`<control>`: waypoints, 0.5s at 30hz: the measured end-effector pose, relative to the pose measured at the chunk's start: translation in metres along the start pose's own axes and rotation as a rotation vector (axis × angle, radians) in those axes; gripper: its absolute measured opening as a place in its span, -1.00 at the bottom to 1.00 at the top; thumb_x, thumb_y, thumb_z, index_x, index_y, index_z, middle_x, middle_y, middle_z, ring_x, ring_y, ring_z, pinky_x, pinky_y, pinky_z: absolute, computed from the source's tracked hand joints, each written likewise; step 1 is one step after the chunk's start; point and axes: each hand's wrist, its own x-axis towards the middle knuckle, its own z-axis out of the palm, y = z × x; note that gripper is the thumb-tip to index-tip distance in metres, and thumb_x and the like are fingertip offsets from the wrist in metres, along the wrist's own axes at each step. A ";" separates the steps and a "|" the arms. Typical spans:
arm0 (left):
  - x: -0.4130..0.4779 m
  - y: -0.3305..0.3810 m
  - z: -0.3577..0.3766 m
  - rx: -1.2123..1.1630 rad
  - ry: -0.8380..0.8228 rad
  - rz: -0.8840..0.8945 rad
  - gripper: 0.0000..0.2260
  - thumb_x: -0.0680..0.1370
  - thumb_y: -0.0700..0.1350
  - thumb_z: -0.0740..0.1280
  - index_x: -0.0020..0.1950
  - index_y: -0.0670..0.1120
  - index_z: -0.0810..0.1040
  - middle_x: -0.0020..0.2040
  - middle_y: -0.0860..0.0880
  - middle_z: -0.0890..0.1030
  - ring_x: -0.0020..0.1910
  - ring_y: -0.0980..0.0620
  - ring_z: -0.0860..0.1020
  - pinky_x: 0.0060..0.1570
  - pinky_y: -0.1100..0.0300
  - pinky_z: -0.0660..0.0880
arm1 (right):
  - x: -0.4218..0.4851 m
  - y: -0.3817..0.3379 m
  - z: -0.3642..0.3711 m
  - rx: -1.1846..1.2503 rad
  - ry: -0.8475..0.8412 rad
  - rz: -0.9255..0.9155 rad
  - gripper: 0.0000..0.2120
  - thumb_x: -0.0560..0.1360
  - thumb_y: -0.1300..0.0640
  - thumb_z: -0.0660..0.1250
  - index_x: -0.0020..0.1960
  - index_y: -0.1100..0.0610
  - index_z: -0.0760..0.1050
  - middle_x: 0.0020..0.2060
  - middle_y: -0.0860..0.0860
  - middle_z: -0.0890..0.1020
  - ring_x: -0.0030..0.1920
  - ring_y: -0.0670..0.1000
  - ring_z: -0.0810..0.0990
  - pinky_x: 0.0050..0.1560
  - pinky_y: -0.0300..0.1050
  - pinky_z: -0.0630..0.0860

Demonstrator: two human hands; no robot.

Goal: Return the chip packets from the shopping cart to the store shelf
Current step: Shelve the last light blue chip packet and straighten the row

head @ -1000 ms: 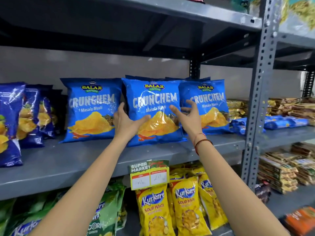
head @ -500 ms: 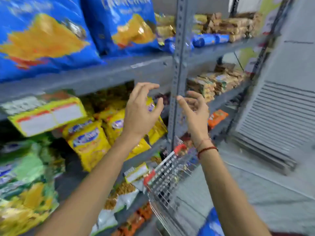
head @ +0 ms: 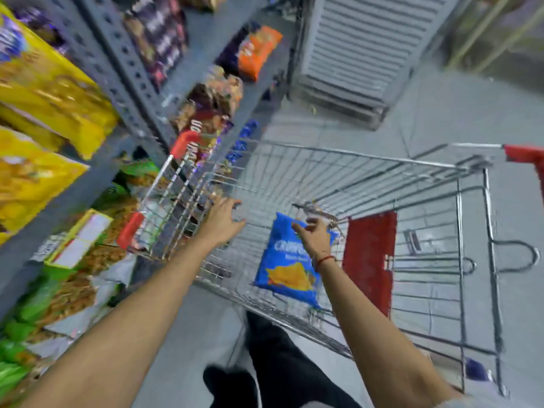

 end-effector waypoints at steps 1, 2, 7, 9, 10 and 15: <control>0.006 -0.007 0.019 0.021 -0.088 -0.049 -0.52 0.48 -0.13 0.37 0.34 -0.25 0.36 0.31 -0.27 0.44 0.31 -0.21 0.40 0.29 0.04 0.29 | 0.006 0.024 -0.005 -0.038 0.019 0.070 -0.49 0.42 0.15 0.46 0.25 0.35 0.39 0.06 0.29 0.56 0.05 0.14 0.54 0.10 0.05 0.46; 0.011 -0.014 0.037 0.030 -0.172 -0.099 -0.49 0.48 -0.10 0.38 0.36 -0.23 0.33 0.34 -0.26 0.43 0.32 -0.20 0.40 0.29 0.02 0.31 | 0.010 0.045 -0.009 -0.083 0.034 0.135 -0.45 0.41 0.12 0.47 0.27 0.35 0.38 0.15 0.30 0.55 0.14 0.17 0.54 0.12 0.03 0.44; 0.028 -0.036 0.108 0.007 -0.414 -0.266 -0.41 0.44 -0.02 0.41 0.38 -0.20 0.30 0.38 -0.25 0.39 0.32 -0.19 0.41 0.29 -0.03 0.38 | 0.036 0.120 -0.017 -0.147 0.042 0.379 -0.23 0.37 -0.08 0.48 0.36 0.35 0.27 0.29 0.27 0.47 0.25 0.25 0.48 0.04 0.01 0.43; 0.040 -0.043 0.127 0.006 -0.424 -0.301 -0.35 0.42 0.02 0.42 0.41 -0.16 0.26 0.39 -0.26 0.37 0.32 -0.22 0.40 0.29 -0.04 0.37 | 0.050 0.132 -0.017 -0.097 0.057 0.412 -0.22 0.35 -0.06 0.50 0.36 0.34 0.26 0.29 0.27 0.46 0.26 0.26 0.47 0.12 0.06 0.46; 0.046 -0.045 0.136 -0.005 -0.421 -0.322 -0.29 0.40 0.05 0.44 0.43 -0.15 0.22 0.40 -0.27 0.36 0.32 -0.25 0.40 0.30 -0.06 0.36 | 0.057 0.136 -0.017 -0.053 0.055 0.414 -0.21 0.34 -0.03 0.52 0.37 0.32 0.24 0.30 0.26 0.46 0.26 0.26 0.48 0.16 0.07 0.48; 0.076 -0.057 0.178 -0.181 -0.398 -0.479 0.05 0.26 0.13 0.53 0.52 -0.07 -0.07 0.53 -0.17 0.15 0.48 -0.20 0.15 0.40 -0.09 0.18 | 0.086 0.153 -0.011 0.183 0.016 0.429 -0.31 0.34 0.20 0.54 0.34 0.26 0.26 0.25 0.21 0.52 0.18 0.19 0.54 0.09 -0.01 0.49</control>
